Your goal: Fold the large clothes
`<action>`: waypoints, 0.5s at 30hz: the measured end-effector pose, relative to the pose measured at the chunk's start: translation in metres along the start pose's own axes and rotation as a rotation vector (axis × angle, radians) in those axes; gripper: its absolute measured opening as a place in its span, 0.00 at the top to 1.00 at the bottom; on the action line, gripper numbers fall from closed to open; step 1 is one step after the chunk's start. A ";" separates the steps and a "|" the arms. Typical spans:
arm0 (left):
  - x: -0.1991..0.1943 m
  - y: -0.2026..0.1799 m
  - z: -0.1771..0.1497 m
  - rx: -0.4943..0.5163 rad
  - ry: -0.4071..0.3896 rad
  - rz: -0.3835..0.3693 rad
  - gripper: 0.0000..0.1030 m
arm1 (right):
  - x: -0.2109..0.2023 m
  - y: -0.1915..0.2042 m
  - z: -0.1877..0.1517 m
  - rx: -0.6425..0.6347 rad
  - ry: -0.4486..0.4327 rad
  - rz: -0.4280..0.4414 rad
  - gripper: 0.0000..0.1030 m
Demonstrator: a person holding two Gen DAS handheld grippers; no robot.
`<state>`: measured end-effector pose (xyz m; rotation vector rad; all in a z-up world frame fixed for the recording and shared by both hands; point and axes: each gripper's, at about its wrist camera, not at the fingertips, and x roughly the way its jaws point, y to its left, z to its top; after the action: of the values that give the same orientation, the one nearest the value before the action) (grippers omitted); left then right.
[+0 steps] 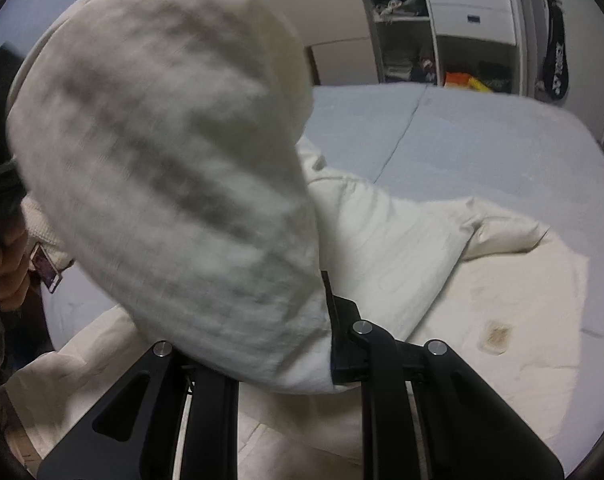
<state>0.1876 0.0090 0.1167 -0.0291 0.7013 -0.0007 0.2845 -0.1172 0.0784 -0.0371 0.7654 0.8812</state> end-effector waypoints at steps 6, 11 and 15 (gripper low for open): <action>-0.013 -0.025 -0.048 0.062 -0.018 0.001 0.89 | -0.028 -0.003 0.000 -0.081 -0.061 -0.129 0.86; 0.006 -0.046 -0.107 0.146 0.057 0.038 0.88 | -0.032 -0.006 -0.034 -0.188 -0.040 -0.231 0.86; 0.026 -0.053 -0.133 0.199 0.126 0.071 0.85 | -0.030 0.001 -0.065 -0.281 -0.002 -0.314 0.83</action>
<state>0.1223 -0.0483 -0.0005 0.1881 0.8248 -0.0040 0.2338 -0.1581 0.0496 -0.3946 0.6083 0.6820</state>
